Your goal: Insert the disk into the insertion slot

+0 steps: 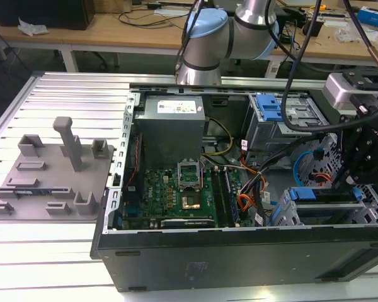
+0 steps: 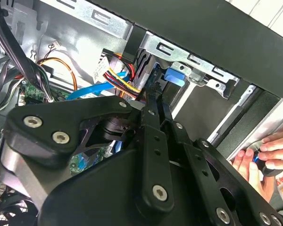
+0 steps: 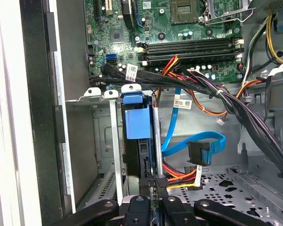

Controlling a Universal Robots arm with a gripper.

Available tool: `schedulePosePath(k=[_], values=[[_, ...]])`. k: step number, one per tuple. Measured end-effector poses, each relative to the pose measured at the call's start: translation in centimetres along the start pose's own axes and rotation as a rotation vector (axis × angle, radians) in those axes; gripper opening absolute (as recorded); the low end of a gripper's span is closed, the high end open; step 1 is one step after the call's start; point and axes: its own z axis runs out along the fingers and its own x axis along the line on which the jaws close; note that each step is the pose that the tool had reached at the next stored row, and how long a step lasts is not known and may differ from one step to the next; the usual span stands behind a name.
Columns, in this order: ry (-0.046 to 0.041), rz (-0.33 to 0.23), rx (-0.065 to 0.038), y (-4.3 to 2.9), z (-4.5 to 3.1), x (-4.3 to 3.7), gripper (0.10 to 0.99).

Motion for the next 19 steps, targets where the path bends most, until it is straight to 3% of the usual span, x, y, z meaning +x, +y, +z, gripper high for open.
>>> schedulePosePath(k=[9,12,13,14,17,19], values=[[-0.0003,0.0,0.0,0.01,0.43,-0.02,0.165],[-0.0004,0.0,0.0,0.01,0.45,-0.03,0.235],[-0.0004,0.0,0.0,0.01,0.21,-0.01,0.235],[-0.0006,0.0,0.0,0.0,-0.19,0.01,0.302],[-0.0004,0.0,0.0,-0.06,-2.94,0.06,0.302],[-0.0005,0.0,0.0,-0.07,-4.08,-0.07,0.302]])
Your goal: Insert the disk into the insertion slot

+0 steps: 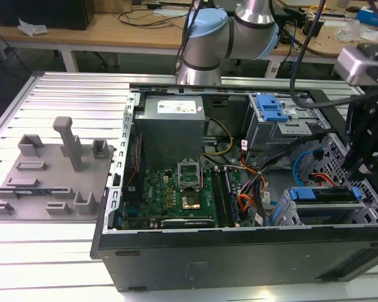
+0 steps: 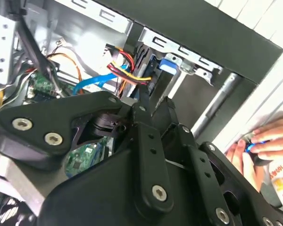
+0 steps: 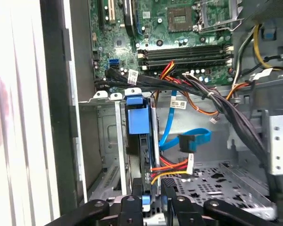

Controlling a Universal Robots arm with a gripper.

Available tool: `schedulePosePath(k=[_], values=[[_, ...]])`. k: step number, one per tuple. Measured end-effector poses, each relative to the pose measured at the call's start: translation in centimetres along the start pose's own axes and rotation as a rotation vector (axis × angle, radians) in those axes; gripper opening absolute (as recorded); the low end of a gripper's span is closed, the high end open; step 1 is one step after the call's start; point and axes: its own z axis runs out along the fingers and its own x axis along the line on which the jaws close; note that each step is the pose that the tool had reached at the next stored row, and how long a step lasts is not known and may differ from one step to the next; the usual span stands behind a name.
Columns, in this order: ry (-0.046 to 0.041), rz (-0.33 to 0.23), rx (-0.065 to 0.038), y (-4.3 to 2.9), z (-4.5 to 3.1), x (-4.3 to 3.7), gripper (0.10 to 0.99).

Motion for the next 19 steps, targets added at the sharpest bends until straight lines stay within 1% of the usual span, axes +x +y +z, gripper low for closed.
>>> schedulePosePath(k=[1,2,4,19], values=[[0.0,0.0,0.0,0.0,-0.31,-0.08,0.302],[0.0005,0.0,0.0,0.02,-0.33,-0.24,0.302],[0.0011,0.0,0.0,0.03,-0.33,-0.35,0.302],[0.0014,0.0,0.0,0.08,-0.34,-0.35,0.302]])
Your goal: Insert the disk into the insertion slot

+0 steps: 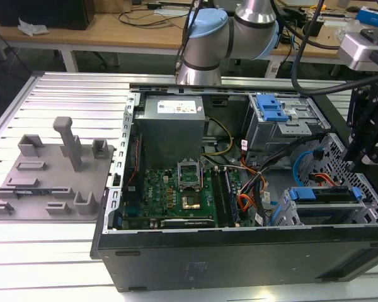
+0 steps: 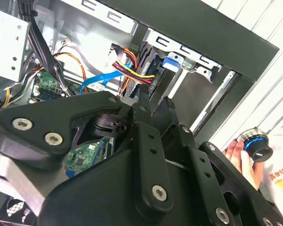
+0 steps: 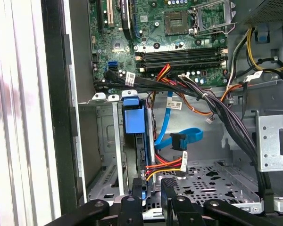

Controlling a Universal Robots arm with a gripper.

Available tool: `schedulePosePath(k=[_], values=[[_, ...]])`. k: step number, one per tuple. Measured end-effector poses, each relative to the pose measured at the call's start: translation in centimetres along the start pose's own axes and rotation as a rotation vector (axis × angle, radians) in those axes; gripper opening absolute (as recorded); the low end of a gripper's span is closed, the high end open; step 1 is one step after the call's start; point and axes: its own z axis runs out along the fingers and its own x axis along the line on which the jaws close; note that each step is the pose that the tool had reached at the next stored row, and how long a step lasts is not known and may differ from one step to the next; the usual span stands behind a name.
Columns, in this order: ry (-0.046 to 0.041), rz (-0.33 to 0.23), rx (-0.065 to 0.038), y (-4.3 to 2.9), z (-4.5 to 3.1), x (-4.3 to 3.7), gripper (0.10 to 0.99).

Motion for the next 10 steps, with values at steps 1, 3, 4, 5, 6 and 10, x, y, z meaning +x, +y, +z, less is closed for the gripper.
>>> schedulePosePath(k=[1,3,4,5,6,10], values=[[0.0,0.0,0.0,0.0,0.0,0.0,0.302],[-0.0001,0.0,0.0,0.02,0.0,0.0,0.302],[0.0,0.0,0.0,0.02,0.0,0.0,0.302],[0.0,0.0,0.0,0.02,0.0,0.0,0.302],[0.0,0.0,0.0,0.03,0.0,0.0,0.302],[0.0,0.0,0.0,0.04,0.0,0.0,0.302]])
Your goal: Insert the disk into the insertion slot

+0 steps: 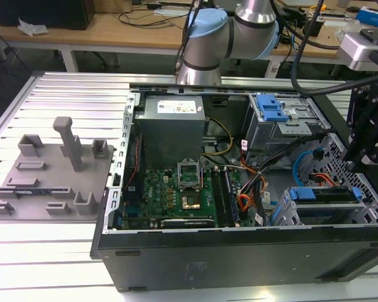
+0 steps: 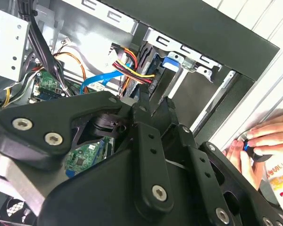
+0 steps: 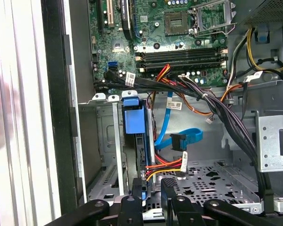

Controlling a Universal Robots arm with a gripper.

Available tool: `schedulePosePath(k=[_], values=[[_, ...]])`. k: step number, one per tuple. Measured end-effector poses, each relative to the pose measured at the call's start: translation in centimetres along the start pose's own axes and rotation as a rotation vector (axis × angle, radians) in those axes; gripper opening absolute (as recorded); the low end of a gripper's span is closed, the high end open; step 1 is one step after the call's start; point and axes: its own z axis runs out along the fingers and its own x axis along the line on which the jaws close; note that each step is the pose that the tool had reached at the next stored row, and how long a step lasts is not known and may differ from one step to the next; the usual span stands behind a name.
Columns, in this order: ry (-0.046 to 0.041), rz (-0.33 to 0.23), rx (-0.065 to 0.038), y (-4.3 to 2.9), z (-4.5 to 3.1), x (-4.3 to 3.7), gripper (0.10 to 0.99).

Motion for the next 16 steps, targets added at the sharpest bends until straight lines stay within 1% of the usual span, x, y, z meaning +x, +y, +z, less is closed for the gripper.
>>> schedulePosePath(k=[4,5,6,7,8,10,11,12,14,15,16], values=[[0.0,0.0,0.0,0.02,0.0,0.0,0.302],[0.0008,0.0,0.0,0.03,-0.03,-0.21,0.302],[0.0118,0.0,-0.002,0.05,-0.09,-0.71,0.302],[0.0287,-0.001,-0.003,0.1,-0.13,-1.34,0.302],[0.0393,-0.001,-0.004,0.12,-0.15,-1.63,0.302],[0.0744,-0.002,-0.011,0.17,-0.19,-2.31,0.302],[0.0961,-0.003,-0.015,0.2,-0.21,-2.74,0.302],[0.1096,-0.004,-0.017,0.22,-0.24,-3.08,0.302],[0.1324,-0.004,-0.018,0.28,-0.28,-3.84,0.302],[0.1482,-0.004,-0.02,0.32,-0.31,-4.37,0.302],[0.1602,-0.005,-0.02,0.35,-0.34,-4.71,0.302]])
